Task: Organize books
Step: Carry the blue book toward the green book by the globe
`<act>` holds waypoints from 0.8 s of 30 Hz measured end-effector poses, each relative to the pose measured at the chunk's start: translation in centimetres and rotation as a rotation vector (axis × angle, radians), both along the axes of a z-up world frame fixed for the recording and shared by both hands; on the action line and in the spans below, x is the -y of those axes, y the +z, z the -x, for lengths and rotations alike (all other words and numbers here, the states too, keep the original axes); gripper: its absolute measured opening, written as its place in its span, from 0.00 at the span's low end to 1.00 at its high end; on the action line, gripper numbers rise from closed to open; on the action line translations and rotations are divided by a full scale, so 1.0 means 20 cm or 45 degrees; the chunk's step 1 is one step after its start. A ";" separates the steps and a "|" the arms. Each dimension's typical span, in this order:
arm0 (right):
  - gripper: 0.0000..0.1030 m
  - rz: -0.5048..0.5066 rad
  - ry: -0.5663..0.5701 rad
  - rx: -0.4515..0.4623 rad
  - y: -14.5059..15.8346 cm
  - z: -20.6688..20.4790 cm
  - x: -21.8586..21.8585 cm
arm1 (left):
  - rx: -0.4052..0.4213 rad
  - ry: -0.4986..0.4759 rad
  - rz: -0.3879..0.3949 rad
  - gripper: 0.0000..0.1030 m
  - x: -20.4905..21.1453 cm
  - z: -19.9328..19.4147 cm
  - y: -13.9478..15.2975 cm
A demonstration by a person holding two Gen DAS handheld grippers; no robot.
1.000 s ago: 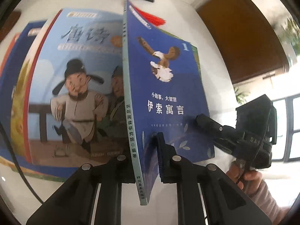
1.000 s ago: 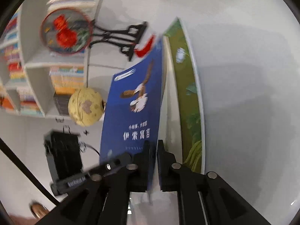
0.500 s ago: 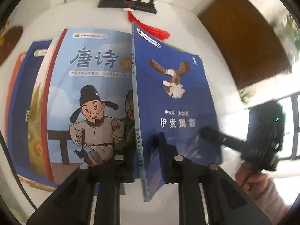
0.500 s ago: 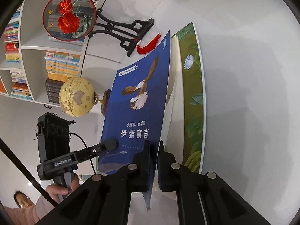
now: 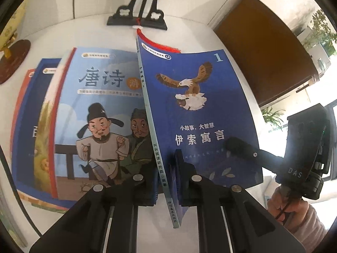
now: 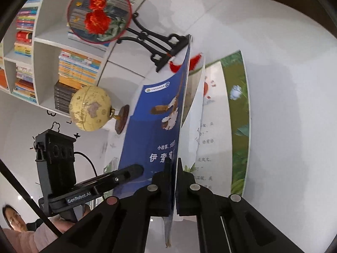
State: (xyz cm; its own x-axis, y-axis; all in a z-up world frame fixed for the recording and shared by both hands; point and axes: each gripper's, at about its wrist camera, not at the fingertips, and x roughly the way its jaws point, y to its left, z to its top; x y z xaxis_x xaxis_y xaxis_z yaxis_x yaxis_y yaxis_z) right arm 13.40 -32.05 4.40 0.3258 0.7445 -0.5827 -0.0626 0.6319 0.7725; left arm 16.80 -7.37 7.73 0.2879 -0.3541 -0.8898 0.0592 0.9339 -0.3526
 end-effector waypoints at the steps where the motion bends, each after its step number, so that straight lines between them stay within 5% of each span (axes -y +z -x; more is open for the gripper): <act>1: 0.03 -0.007 -0.002 0.007 0.02 0.00 -0.01 | 0.008 0.007 0.004 0.09 -0.02 0.02 0.02; 24: 0.02 -0.102 0.160 0.100 0.28 0.10 -0.55 | 0.134 0.227 0.050 0.09 -0.59 0.34 0.27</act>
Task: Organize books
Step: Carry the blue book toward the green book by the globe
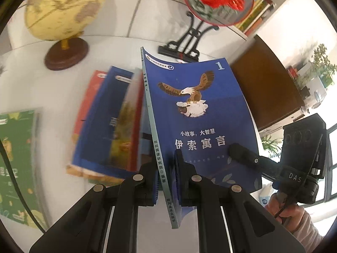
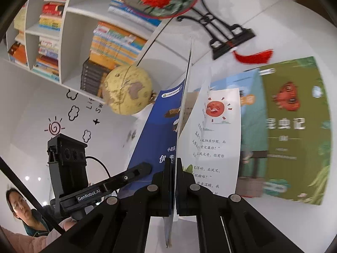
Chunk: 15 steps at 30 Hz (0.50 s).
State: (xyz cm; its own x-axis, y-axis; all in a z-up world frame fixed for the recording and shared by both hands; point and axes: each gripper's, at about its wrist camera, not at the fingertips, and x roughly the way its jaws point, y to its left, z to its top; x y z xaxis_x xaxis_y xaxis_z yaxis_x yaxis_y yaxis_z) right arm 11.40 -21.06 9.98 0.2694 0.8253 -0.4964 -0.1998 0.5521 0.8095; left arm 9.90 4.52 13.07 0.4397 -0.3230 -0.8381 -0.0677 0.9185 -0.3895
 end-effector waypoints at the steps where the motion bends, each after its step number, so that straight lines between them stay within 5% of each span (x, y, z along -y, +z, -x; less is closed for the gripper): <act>1: 0.02 -0.001 0.010 0.005 0.01 0.00 -0.03 | 0.008 0.012 0.002 0.09 -0.04 0.02 0.01; 15: 0.03 -0.032 0.146 0.060 0.13 0.12 -0.59 | 0.081 0.166 0.001 0.09 -0.55 0.26 0.13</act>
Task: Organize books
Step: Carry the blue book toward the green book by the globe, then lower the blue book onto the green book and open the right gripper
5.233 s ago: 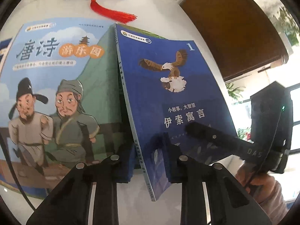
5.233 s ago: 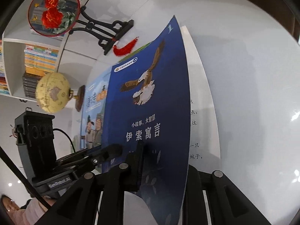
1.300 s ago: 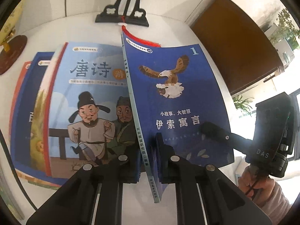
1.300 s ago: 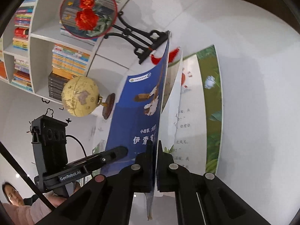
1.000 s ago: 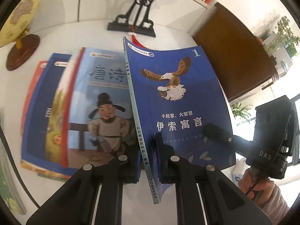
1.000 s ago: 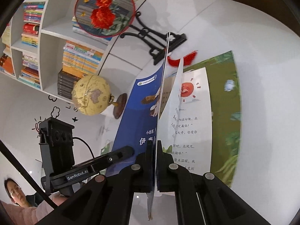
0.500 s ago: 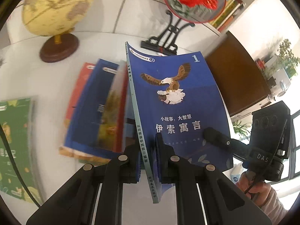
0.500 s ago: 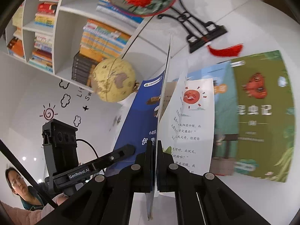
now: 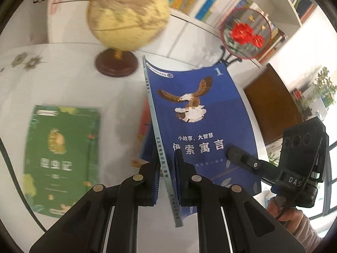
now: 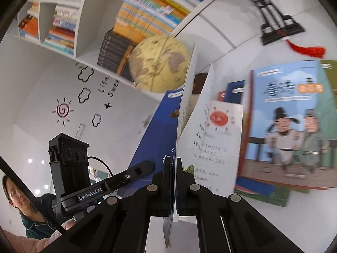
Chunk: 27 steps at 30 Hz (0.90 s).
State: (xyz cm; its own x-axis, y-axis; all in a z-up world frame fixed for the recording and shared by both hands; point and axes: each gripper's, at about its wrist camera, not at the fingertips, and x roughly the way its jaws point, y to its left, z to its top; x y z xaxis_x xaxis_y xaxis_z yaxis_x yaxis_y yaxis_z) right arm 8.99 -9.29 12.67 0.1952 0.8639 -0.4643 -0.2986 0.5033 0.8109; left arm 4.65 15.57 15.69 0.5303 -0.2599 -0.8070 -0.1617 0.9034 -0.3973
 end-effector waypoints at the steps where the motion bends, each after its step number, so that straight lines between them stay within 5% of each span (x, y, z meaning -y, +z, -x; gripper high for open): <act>1: 0.03 -0.010 0.015 -0.002 0.00 0.00 -0.04 | 0.006 0.014 -0.002 0.09 -0.05 0.02 0.01; 14: 0.03 0.000 0.207 0.023 0.05 0.11 -0.67 | -0.048 0.192 0.022 0.09 -0.58 0.30 -0.06; 27: 0.03 0.117 0.273 -0.087 -0.21 0.19 -0.96 | -0.155 0.229 0.011 0.09 -0.74 0.45 -0.30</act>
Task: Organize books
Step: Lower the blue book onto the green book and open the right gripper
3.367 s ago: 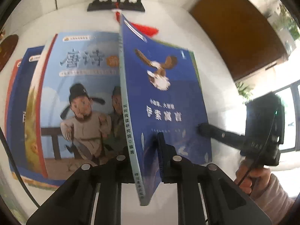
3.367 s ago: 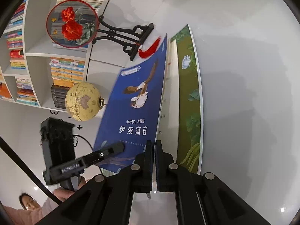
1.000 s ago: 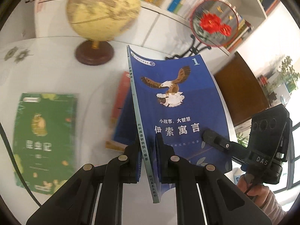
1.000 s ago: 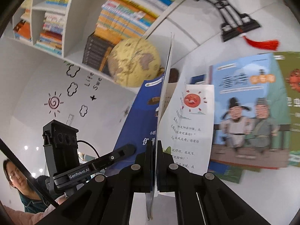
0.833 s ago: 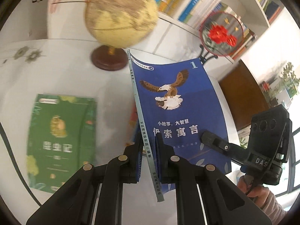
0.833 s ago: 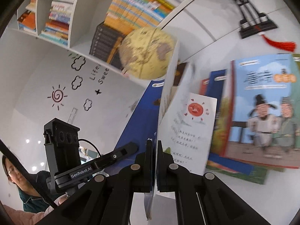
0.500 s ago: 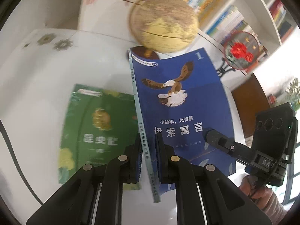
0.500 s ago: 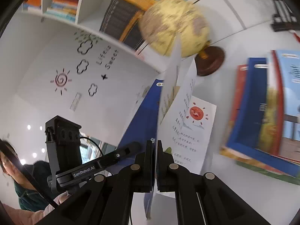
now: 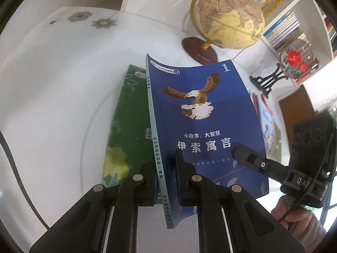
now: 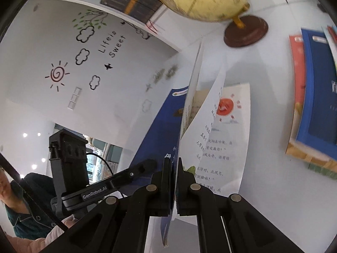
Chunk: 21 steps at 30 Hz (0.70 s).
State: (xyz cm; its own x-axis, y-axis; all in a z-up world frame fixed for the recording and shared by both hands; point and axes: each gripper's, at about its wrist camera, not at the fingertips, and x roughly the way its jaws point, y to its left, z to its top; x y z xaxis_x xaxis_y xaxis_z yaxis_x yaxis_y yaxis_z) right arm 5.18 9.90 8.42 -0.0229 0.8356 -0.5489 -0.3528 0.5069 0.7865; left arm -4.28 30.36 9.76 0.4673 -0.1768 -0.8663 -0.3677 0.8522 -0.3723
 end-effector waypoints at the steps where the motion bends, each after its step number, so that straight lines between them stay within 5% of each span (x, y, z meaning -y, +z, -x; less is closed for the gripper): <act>1: 0.03 0.012 0.003 -0.001 -0.01 0.01 -0.01 | -0.008 0.001 0.000 0.09 -0.01 0.01 -0.01; 21: 0.04 0.144 0.000 -0.099 -0.25 0.00 -0.11 | -0.089 0.029 -0.008 0.17 -0.09 0.03 -0.14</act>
State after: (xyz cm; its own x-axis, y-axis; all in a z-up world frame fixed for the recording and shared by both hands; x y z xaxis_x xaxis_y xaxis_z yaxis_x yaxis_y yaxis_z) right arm 5.17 12.02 3.51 -0.0691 0.7685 -0.6361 -0.2933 0.5938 0.7492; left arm -4.93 32.21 6.94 0.4094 -0.1617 -0.8979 -0.4117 0.8455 -0.3400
